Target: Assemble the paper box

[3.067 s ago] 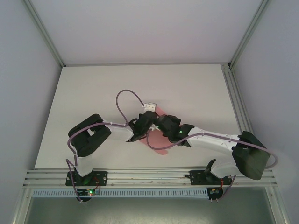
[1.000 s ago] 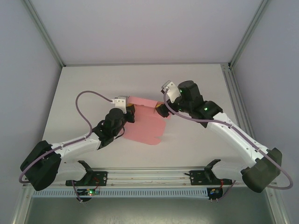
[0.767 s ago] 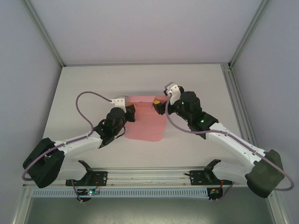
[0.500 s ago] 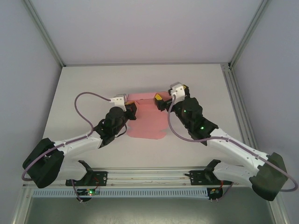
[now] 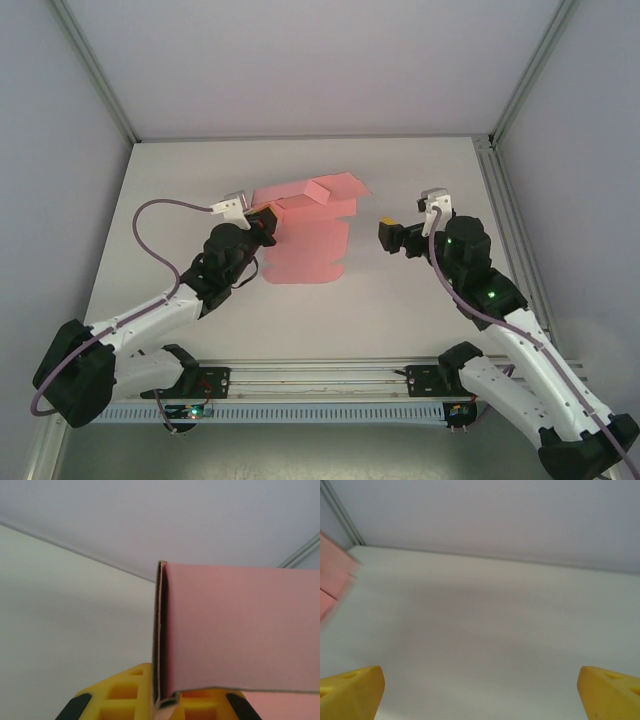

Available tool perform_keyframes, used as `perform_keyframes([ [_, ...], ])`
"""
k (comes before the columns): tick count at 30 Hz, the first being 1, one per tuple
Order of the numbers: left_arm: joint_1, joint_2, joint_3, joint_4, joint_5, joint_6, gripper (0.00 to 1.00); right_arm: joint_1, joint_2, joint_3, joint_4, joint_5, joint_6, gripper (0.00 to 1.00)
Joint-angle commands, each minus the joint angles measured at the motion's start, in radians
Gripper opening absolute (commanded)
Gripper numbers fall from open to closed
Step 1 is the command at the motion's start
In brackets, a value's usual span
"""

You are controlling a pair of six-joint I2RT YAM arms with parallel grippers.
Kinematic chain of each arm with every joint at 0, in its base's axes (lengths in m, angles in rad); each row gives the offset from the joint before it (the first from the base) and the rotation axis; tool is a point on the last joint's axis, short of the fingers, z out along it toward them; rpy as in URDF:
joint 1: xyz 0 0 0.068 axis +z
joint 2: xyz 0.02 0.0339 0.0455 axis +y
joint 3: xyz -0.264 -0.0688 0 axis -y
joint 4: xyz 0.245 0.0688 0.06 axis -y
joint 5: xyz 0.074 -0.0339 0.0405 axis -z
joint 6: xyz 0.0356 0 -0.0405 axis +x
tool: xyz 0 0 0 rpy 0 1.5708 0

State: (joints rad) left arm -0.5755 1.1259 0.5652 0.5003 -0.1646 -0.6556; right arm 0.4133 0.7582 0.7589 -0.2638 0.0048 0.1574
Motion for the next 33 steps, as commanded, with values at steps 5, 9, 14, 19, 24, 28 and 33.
perform_keyframes([
  [5, 0.003, -0.032, -0.010, -0.042, 0.069, 0.059, 0.00, -0.045, 0.112, 0.045, 0.032, -0.170, -0.011, 0.98],
  [9, 0.005, -0.013, -0.003, -0.042, 0.077, 0.068, 0.00, -0.035, 0.167, 0.082, 0.067, -0.252, -0.019, 0.98],
  [14, 0.005, 0.016, 0.004, -0.027, 0.100, 0.070, 0.00, 0.000, 0.213, 0.095, 0.102, -0.259, -0.030, 0.98],
  [19, 0.006, 0.046, 0.019, -0.013, 0.131, 0.070, 0.00, 0.050, 0.262, 0.122, 0.135, -0.220, -0.058, 0.98],
  [24, 0.003, 0.084, 0.022, 0.034, 0.175, 0.044, 0.00, 0.096, 0.324, 0.116, 0.218, -0.142, -0.045, 0.98],
  [28, 0.004, 0.109, 0.025, 0.080, 0.201, 0.006, 0.00, 0.160, 0.384, 0.090, 0.289, -0.015, -0.054, 0.98],
  [33, 0.005, 0.133, 0.021, 0.159, 0.229, -0.053, 0.00, 0.287, 0.447, 0.014, 0.451, 0.254, -0.093, 0.98],
])
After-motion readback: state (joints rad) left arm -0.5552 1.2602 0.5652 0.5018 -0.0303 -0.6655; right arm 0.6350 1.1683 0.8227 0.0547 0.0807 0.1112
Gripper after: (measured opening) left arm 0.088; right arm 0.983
